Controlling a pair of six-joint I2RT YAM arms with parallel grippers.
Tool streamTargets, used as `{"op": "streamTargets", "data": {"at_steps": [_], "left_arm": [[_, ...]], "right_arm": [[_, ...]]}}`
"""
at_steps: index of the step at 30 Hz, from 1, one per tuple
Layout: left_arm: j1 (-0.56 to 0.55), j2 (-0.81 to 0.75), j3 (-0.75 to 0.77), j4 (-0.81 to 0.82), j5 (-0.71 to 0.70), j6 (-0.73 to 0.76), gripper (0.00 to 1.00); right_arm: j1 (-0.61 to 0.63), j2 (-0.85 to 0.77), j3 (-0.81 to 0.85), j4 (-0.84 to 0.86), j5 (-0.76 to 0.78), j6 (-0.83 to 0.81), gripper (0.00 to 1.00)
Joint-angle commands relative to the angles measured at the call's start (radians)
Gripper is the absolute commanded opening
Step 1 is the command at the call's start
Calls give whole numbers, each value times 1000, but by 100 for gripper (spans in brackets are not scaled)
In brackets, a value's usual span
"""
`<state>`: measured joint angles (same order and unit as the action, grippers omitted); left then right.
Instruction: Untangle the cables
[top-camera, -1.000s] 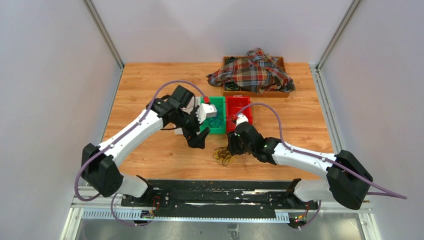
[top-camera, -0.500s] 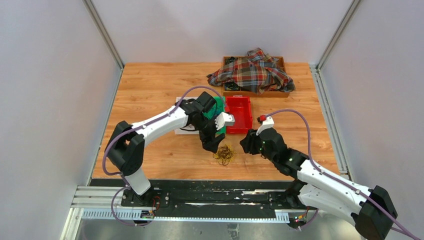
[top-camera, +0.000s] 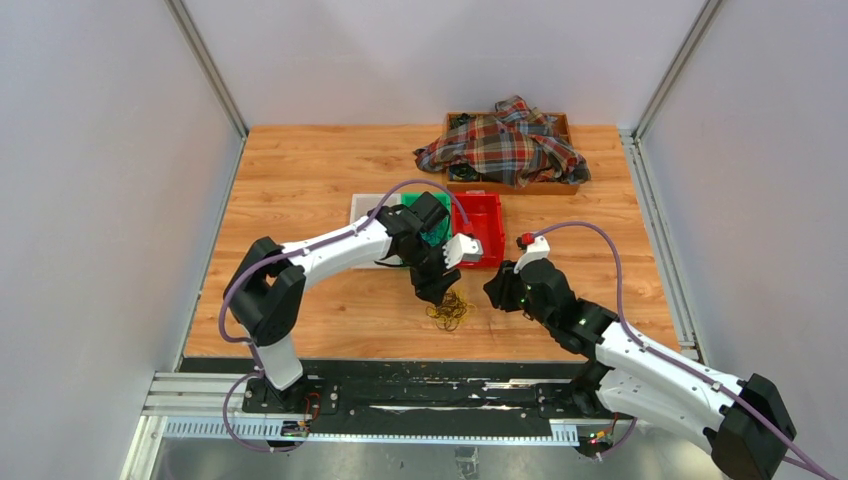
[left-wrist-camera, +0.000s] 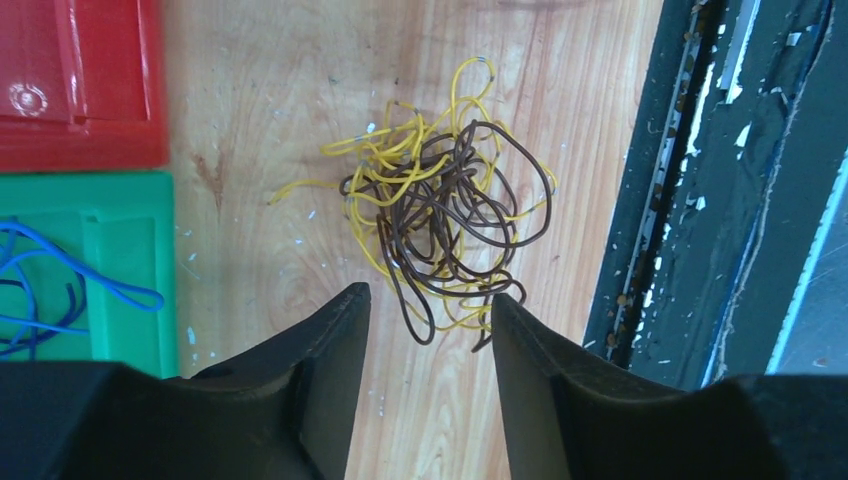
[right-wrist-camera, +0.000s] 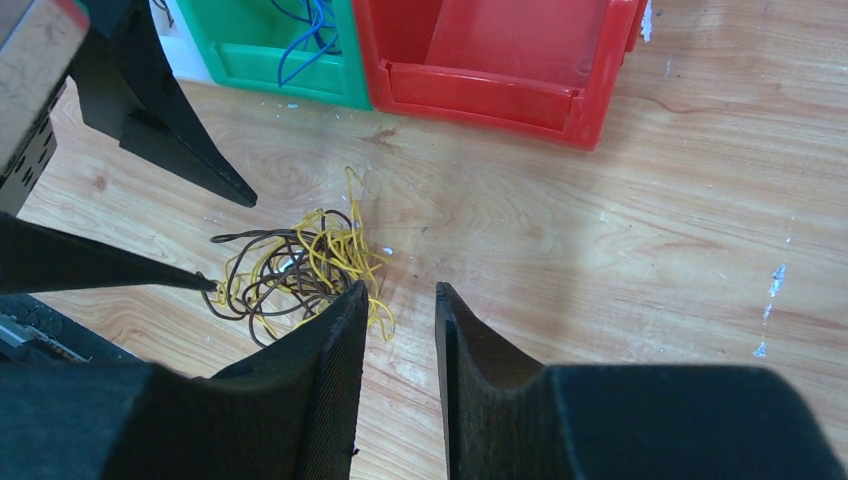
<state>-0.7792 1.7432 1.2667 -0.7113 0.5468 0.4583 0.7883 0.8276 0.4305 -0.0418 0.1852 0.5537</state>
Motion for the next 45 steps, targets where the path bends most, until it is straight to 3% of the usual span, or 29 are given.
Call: {"op": "streamTargets", "data": {"at_steps": [1, 7, 11, 18, 30, 39, 45], "left_arm": [[-12, 29, 32, 38, -23, -13, 50], [-20, 50, 22, 38, -36, -20, 48], [-22, 52, 20, 39, -53, -16, 40], [-22, -22, 27, 15, -83, 5, 2], [-22, -126, 94, -156, -107, -33, 1], [-22, -188, 190, -286, -81, -128, 1], [-22, -233, 230, -344, -46, -136, 1]], "right_arm": [[-19, -11, -10, 16, 6, 7, 31], [-20, -22, -12, 14, 11, -2, 30], [-20, -29, -12, 17, 19, -4, 30], [-21, -35, -45, 120, -7, -40, 37], [16, -8, -55, 338, -175, -202, 46], [184, -27, -29, 432, -168, -395, 60], [260, 32, -1, 485, -105, -447, 61]]}}
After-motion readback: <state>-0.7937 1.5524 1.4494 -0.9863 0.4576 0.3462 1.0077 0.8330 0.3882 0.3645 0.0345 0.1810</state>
